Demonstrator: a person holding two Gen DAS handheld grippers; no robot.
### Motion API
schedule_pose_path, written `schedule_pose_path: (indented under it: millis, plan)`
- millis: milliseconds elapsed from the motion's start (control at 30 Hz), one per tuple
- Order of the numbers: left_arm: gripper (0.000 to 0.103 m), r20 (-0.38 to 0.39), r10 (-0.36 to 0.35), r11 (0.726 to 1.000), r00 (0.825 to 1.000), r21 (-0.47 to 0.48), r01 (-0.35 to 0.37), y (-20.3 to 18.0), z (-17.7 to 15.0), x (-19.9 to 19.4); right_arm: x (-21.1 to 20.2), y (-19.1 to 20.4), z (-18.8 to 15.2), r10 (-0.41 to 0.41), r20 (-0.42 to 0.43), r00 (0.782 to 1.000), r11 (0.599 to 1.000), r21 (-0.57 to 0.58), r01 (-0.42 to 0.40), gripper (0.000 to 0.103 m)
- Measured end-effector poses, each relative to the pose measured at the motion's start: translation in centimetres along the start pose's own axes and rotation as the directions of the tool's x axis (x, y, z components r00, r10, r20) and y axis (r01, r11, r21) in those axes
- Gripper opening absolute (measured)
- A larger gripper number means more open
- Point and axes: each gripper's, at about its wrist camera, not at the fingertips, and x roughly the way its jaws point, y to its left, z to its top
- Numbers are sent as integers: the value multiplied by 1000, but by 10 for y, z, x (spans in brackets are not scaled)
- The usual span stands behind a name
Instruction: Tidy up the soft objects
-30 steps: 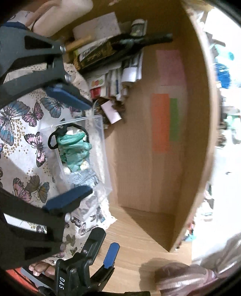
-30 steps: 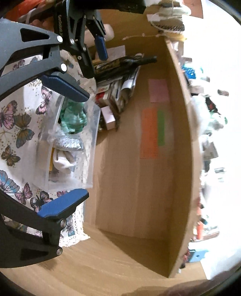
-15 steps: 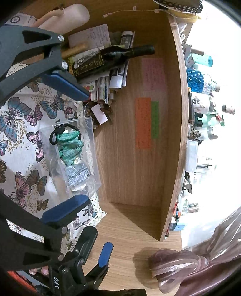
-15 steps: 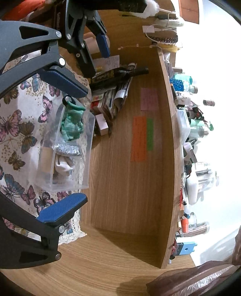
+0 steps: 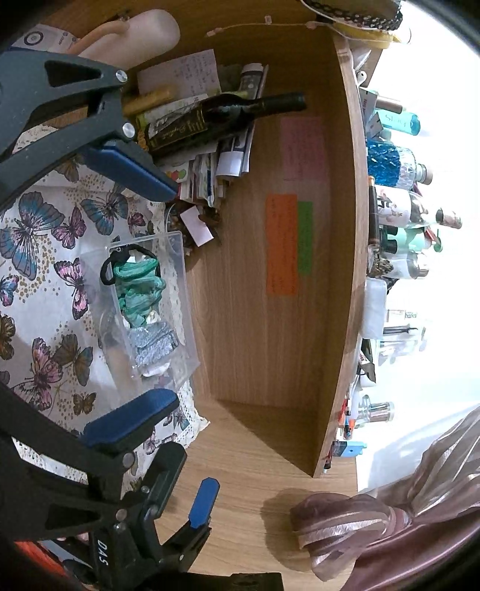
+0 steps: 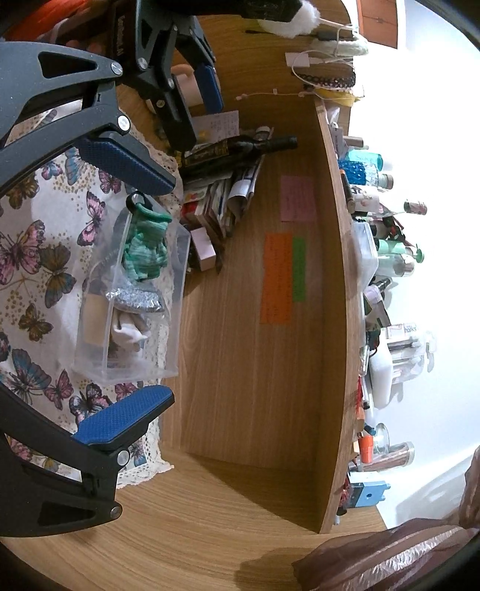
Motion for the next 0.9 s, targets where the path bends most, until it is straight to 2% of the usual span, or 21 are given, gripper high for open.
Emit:
schedule_pose_path:
  millis: [900]
  plan:
    - [103, 15, -9, 1000, 1000, 16, 9, -8, -1, 0, -7, -1, 0, 6, 9, 1000, 1000, 8, -6, 103]
